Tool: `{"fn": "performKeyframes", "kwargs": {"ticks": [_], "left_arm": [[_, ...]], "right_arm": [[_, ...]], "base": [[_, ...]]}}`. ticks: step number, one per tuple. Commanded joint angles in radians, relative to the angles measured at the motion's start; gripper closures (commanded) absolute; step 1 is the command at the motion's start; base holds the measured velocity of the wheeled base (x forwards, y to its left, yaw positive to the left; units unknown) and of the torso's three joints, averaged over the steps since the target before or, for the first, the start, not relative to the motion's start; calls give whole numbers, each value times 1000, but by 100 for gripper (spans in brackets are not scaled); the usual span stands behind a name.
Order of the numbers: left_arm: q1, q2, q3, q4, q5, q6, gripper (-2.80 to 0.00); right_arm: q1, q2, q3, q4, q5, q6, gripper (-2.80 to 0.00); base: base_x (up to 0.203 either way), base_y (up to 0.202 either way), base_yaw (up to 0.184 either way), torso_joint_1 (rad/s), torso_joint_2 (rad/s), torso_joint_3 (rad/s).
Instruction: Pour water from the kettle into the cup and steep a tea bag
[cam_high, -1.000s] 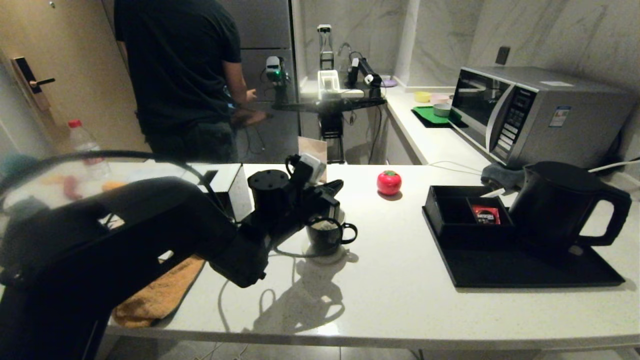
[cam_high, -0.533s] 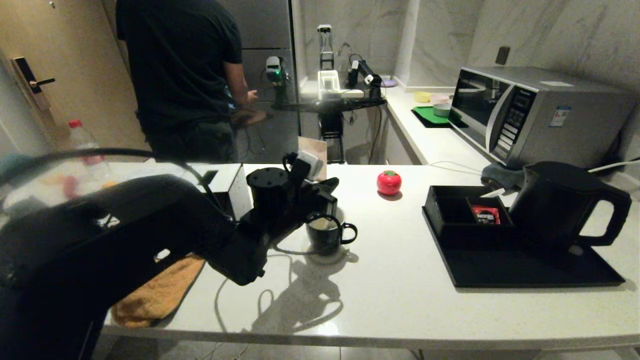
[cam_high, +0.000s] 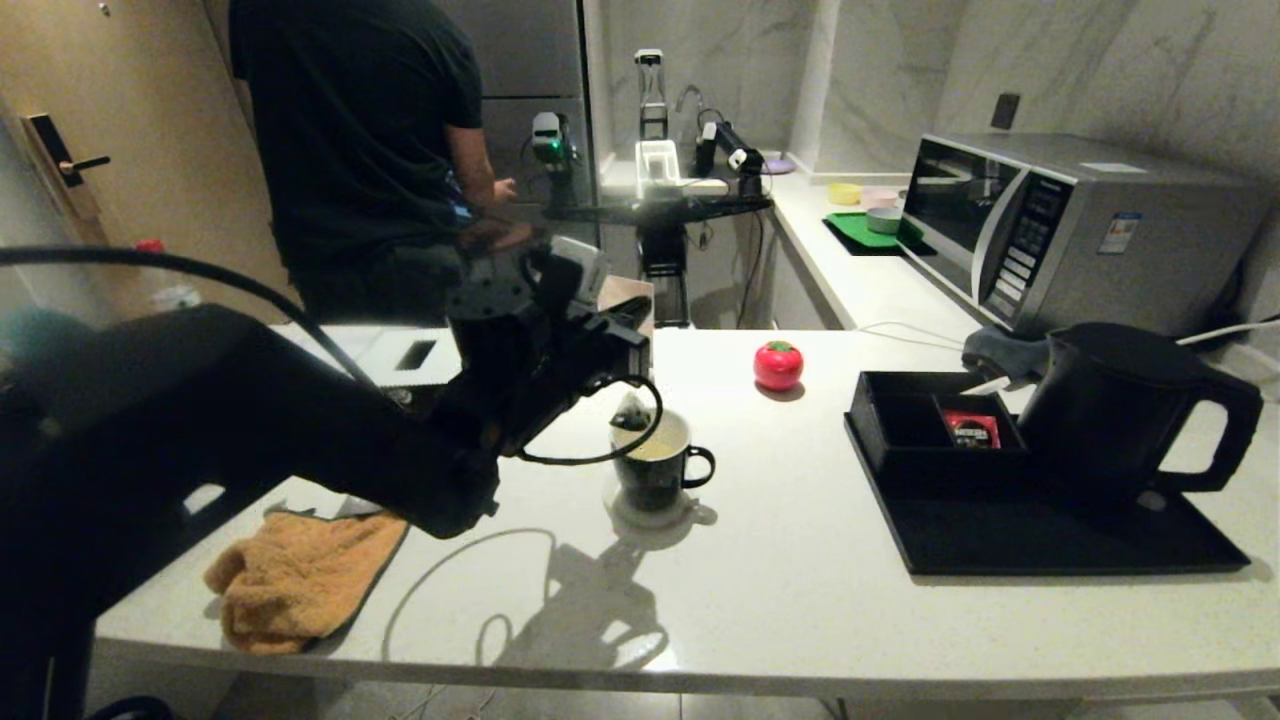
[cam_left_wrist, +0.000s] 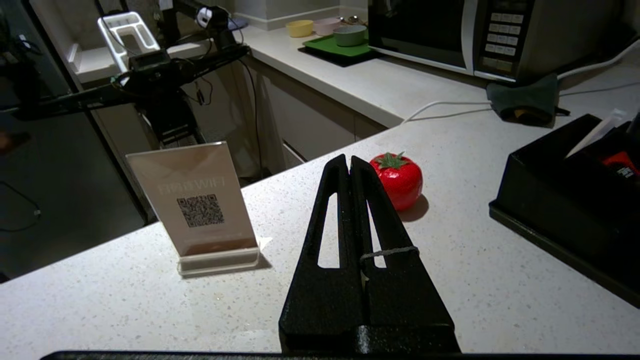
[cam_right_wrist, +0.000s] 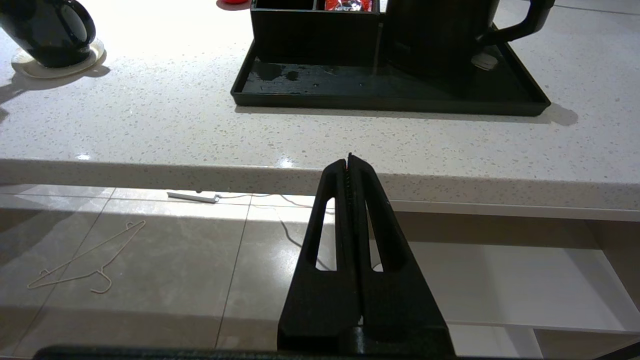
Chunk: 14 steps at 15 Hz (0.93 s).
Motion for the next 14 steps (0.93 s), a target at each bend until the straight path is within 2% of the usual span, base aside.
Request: {"fn": "performKeyframes", "kwargs": {"ticks": [1,7,14], "left_arm": [[0,-18,2,-7,-1,-1,0],[24,-20,49,-10,-1,-1,0],[91,-66,132,-10,-1,0,0]], "right_arm": [[1,1,0,1,0,0,0],[1,1,0,1,0,0,0],[1,1,0,1,0,0,0]], "base": [[0,0,0,0,0,0],[0,0,0,0,0,0],[0,0,0,0,0,0]]}}
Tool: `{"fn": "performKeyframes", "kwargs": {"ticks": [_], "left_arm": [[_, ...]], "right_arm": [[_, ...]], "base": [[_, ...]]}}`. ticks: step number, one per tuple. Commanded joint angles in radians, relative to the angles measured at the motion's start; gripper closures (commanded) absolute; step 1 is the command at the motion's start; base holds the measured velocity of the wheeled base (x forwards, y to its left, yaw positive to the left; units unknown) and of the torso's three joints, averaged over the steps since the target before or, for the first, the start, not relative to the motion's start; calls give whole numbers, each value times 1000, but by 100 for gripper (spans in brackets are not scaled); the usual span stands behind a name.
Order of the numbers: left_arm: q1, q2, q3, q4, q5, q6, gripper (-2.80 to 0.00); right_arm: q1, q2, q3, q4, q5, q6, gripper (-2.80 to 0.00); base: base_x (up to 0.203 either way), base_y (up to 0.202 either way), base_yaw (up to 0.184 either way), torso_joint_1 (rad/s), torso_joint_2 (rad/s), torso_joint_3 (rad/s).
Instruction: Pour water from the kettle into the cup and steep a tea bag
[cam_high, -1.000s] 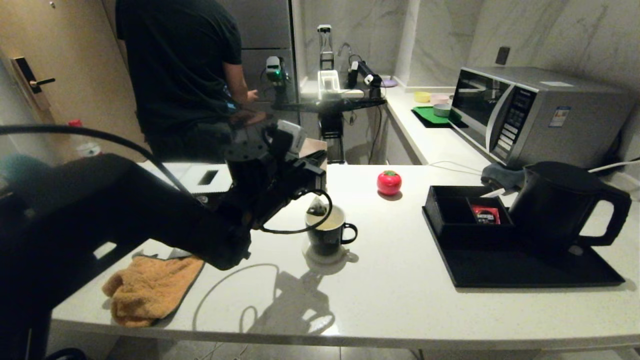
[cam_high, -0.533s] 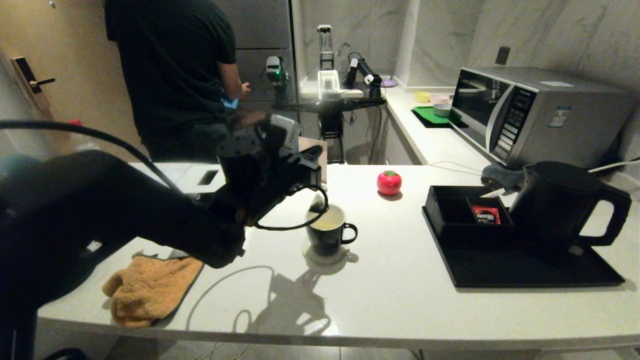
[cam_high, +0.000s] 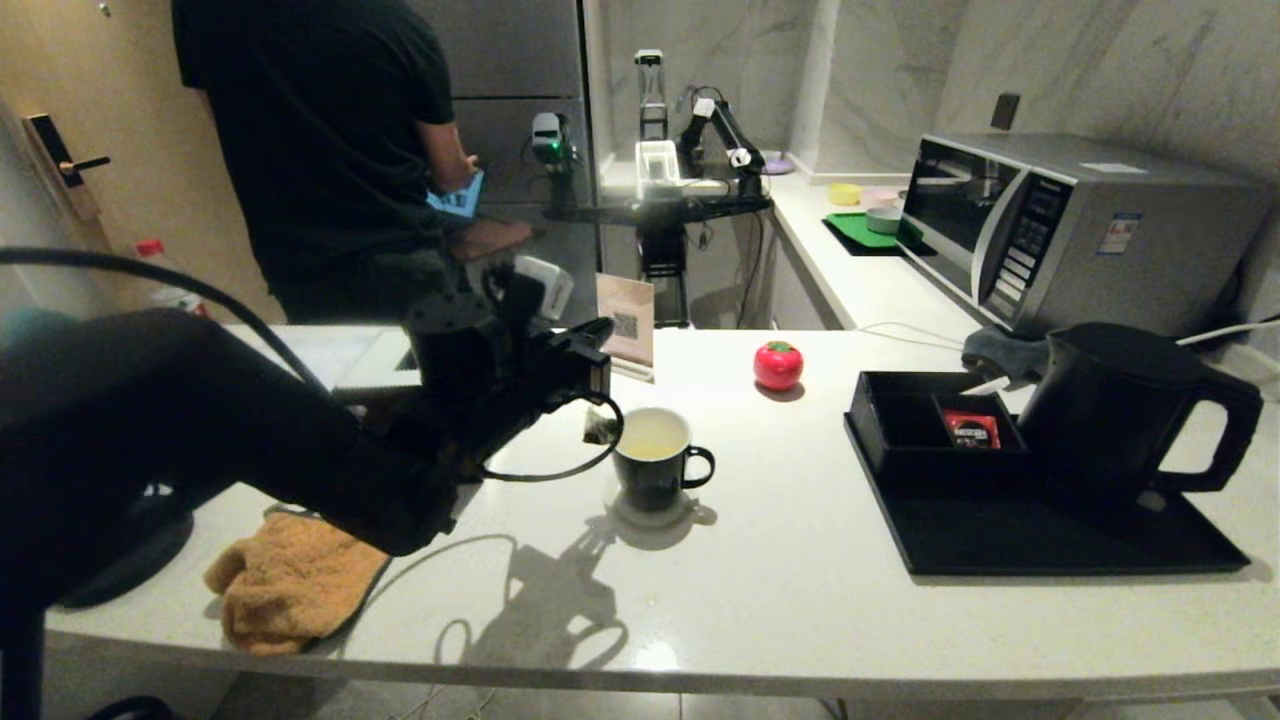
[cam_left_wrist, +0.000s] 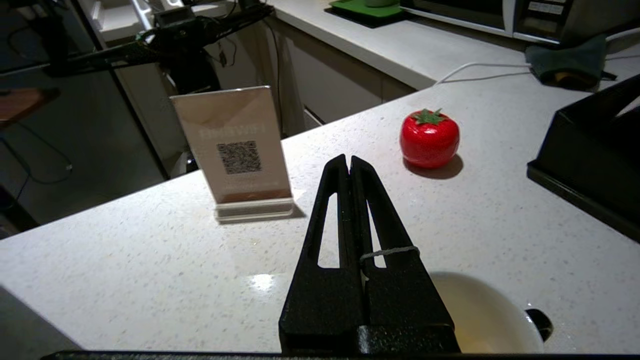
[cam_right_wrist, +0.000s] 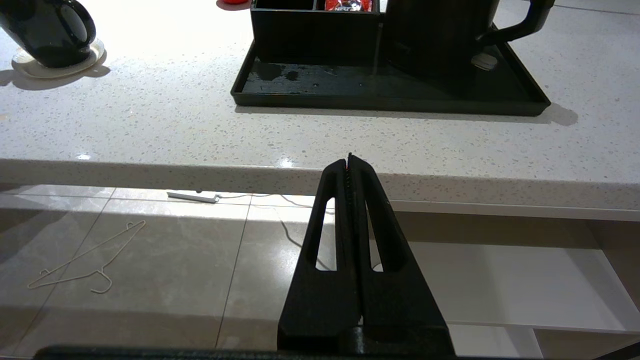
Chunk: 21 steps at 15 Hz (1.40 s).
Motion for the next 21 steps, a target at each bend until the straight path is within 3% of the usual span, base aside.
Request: {"fn": "performKeyframes", "kwargs": {"ticks": [1,9,16,21], "left_arm": [[32,-31,4,-8,2,0,0],[179,-145,-75,-3,2,-1,0],[355,-209,-108,11,2,1,0],[423,-235,-124,120,-5,6,0]], "right_arm": [[1,1,0,1,1,-1,0],[-1,1,0,1,1,-1,0],[1,1,0,1,1,-1,0],[1,1,0,1,1,-1,0]], "base": [[0,0,0,0,0,0],[0,0,0,0,0,0],[0,0,0,0,0,0],[0,0,0,0,0,0]]}}
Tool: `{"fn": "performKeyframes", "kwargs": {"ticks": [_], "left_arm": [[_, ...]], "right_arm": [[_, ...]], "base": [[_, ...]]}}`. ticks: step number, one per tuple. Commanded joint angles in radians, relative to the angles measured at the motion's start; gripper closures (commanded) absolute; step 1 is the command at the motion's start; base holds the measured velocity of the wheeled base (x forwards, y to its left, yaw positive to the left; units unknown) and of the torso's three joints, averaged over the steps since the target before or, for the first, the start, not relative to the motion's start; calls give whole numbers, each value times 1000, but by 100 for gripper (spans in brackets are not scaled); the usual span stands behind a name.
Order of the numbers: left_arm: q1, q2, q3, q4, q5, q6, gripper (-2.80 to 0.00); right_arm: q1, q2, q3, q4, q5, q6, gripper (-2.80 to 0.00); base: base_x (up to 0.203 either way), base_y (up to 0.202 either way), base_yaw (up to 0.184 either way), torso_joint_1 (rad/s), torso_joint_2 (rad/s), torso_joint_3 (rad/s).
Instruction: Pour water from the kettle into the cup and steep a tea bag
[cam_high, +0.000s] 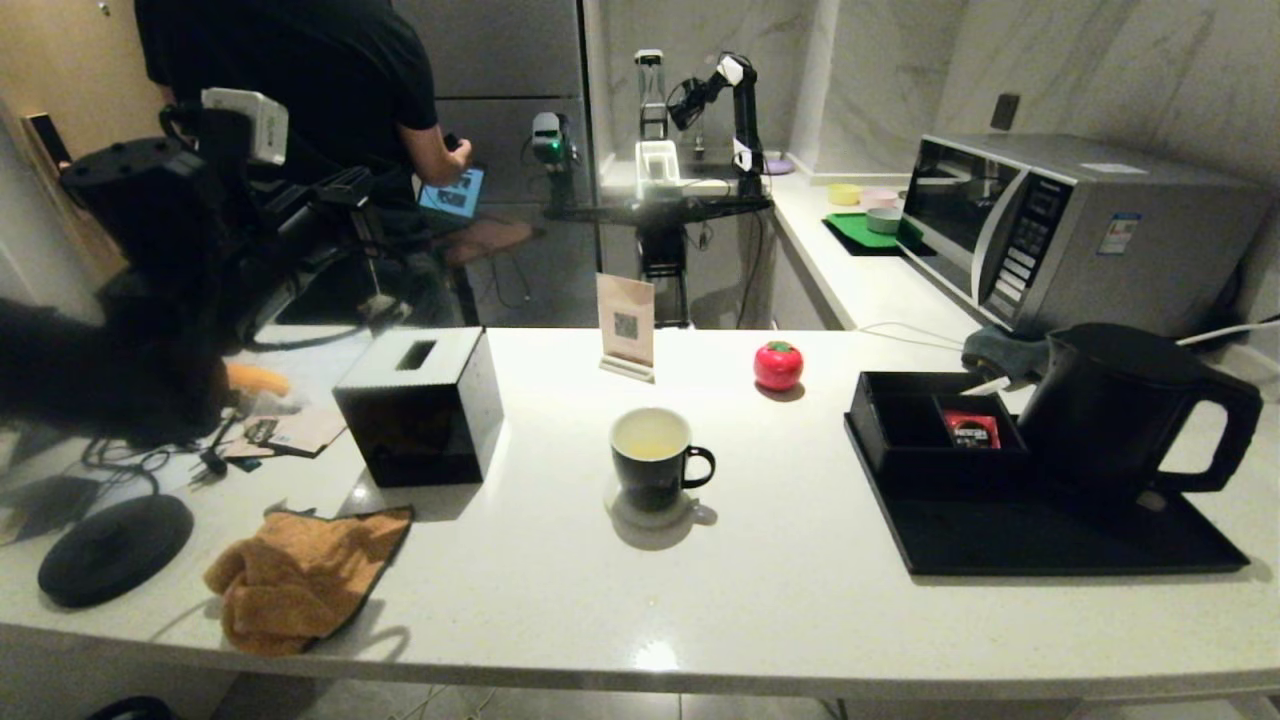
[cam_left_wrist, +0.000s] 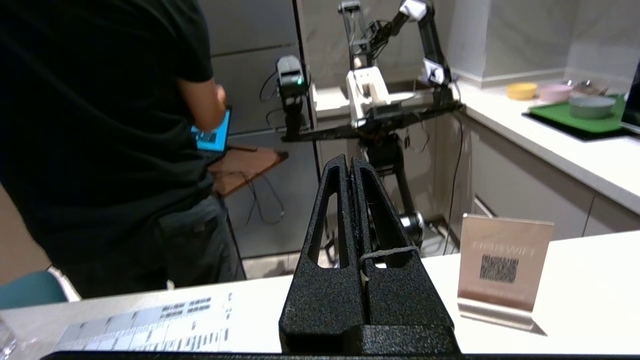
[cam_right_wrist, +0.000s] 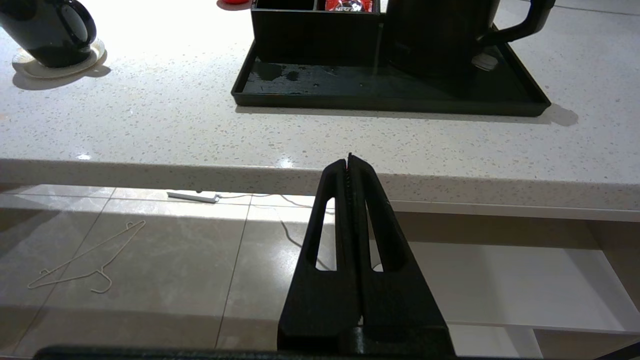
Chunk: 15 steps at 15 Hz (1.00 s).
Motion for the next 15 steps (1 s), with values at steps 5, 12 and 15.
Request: {"fn": "performKeyframes", "kwargs": {"ticks": [5,12,15], "left_arm": [[42,27,14,32,-7,35,0],[71,102,14,40,-22,43,0],[71,132,14,35,-44,42,0]], "right_arm": [[0,1,0,1,0,-1,0],[0,1,0,1,0,-1,0],[0,1,0,1,0,-1,0]], "base": [[0,0,0,0,0,0],[0,0,0,0,0,0],[0,0,0,0,0,0]]}}
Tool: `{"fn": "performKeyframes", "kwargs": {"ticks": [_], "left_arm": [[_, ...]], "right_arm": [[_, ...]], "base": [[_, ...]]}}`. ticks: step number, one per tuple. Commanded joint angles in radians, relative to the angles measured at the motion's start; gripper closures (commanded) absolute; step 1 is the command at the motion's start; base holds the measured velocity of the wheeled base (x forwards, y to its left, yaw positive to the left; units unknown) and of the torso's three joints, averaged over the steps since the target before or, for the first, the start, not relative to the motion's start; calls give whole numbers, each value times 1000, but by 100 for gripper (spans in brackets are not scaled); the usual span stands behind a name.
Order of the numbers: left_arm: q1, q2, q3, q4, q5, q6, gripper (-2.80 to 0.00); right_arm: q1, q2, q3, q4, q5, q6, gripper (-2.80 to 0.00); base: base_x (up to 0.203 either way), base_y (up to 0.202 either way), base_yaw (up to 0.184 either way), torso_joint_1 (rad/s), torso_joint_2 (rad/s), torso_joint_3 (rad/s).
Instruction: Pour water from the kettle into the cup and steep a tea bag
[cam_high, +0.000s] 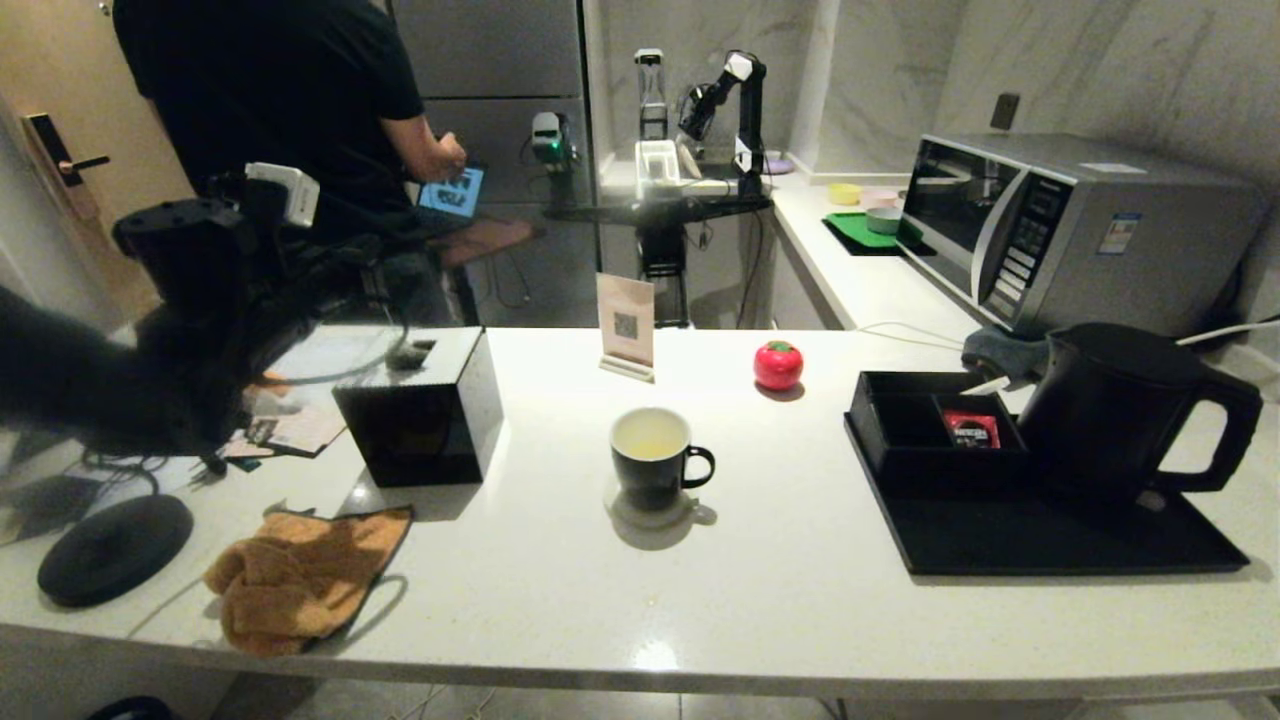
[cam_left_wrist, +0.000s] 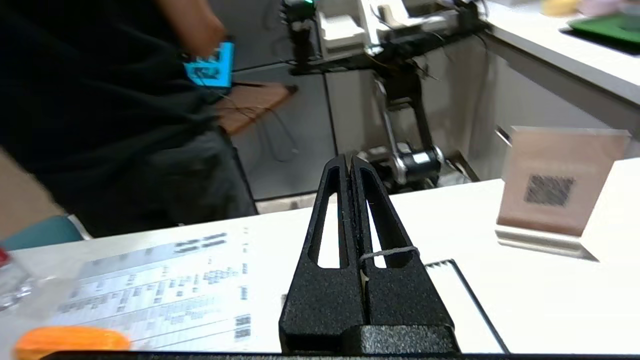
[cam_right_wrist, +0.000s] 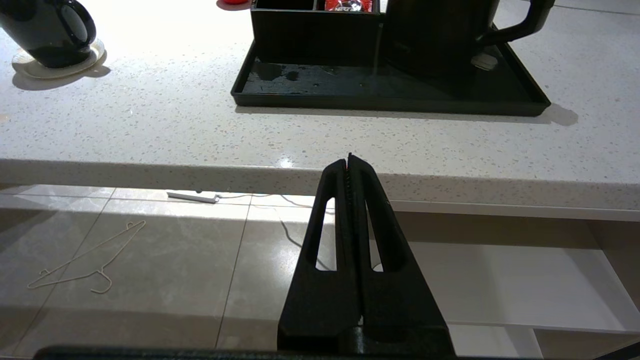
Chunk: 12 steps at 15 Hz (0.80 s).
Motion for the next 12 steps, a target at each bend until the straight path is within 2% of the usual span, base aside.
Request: {"fn": "performKeyframes", "kwargs": {"ticks": [1,12], "left_arm": [[2,35,-1,-11,-2,0,0],[9,79,-7,-14,7,0,0]], "right_arm": [[1,1,0,1,1,-1,0],[1,1,0,1,1,-1,0]], "base": [[0,0,0,0,0,0],[0,0,0,0,0,0]]}}
